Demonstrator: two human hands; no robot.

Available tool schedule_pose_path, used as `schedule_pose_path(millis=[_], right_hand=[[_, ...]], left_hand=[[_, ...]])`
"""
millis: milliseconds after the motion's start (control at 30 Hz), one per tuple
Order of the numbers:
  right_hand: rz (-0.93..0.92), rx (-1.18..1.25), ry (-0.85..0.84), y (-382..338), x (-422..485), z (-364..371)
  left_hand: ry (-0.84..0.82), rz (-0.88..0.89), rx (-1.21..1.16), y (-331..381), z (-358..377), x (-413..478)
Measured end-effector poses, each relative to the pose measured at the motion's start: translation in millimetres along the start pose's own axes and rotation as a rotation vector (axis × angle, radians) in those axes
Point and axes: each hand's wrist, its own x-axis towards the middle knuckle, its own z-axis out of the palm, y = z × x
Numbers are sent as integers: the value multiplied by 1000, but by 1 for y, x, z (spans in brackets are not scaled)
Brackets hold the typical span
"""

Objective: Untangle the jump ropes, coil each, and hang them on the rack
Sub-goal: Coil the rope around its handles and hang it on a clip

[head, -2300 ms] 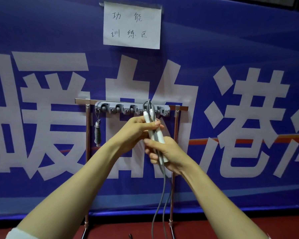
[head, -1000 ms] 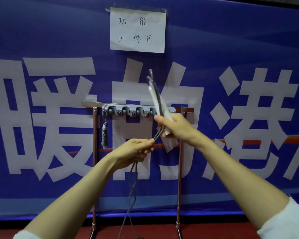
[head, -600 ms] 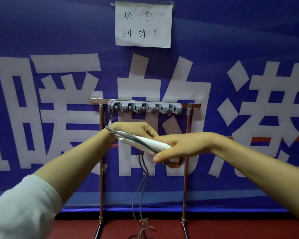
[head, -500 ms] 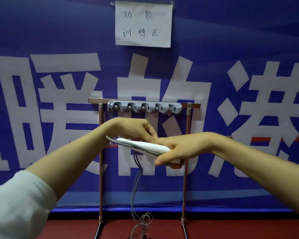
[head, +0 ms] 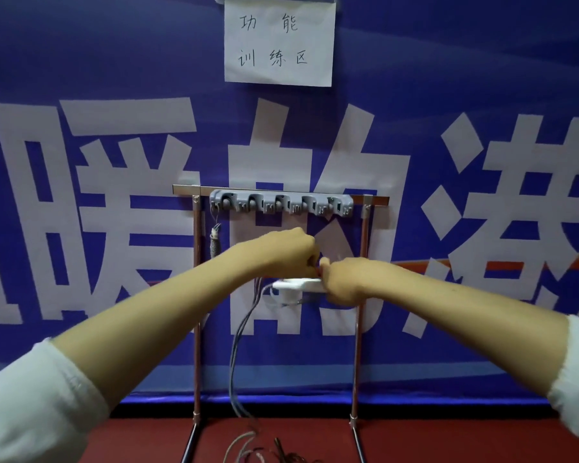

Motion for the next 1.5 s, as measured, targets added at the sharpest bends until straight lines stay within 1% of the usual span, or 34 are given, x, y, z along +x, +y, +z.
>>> schedule_pose_path(millis=[33,100,167,233,300,333,367,433,500,533,567,600,633,667,700,733,767,800,833,867,933,967,1000,1133,1233,1333,1400,1500], right_hand=[[41,-28,96,2,2,-3],[79,-4,249,12,6,-13],[94,116,358,19,8,-21],[111,255,452,20,11,-25],[119,364,509,17,14,-24],[114,403,525,17,14,-24],[107,436,534,16,13,-24],[90,495,544,16,11,-22],[68,496,567,15,11,-19],[61,480,587,14,10,-18],[57,469,608,14,10,-17],[55,467,622,14,10,-17],[57,471,625,15,10,-16],[62,475,611,16,10,-15],[68,479,581,16,10,-14],[70,492,549,16,9,-12],[69,522,522,15,10,-11],[63,566,507,15,10,-10],[55,617,506,14,10,-11],[48,667,517,14,9,-12],[43,758,540,13,6,-16],[42,793,548,13,5,-17],[40,821,545,13,5,-17],[-43,955,464,15,-5,-18],[-232,1149,300,18,-20,-25],[-425,1259,135,24,-26,-23],[-487,1322,97,26,-27,-21],[-490,1454,147,24,-26,-20]], left_hand=[[72,-36,-44,3,3,-1],[246,-94,-289,11,11,-4],[416,-150,-635,18,18,-7],[518,-159,-1008,21,24,-10],[526,-131,-1379,23,30,-11],[500,-139,-1528,24,32,-10],[457,-162,-1648,26,31,-11],[320,-216,-1776,26,28,-11],[160,-255,-1810,22,24,-10],[110,-269,-1817,17,23,-9],[87,-278,-1820,14,23,-9],[101,-284,-1804,9,23,-8],[156,-285,-1753,7,22,-9],[255,-282,-1651,5,22,-9],[367,-277,-1495,5,22,-10],[476,-270,-1290,5,23,-10],[549,-246,-1097,7,25,-11],[584,-216,-979,11,28,-10],[588,-205,-954,16,31,-10],[559,-210,-1035,20,35,-10],[437,-237,-1337,26,40,-9],[384,-246,-1444,25,42,-10],[364,-255,-1476,21,44,-9],[397,-209,-1500,10,45,-9],[426,-153,-1542,7,42,-10],[397,-36,-1514,3,41,-13],[407,-11,-1529,6,39,-15],[449,-27,-1531,10,33,-12]])
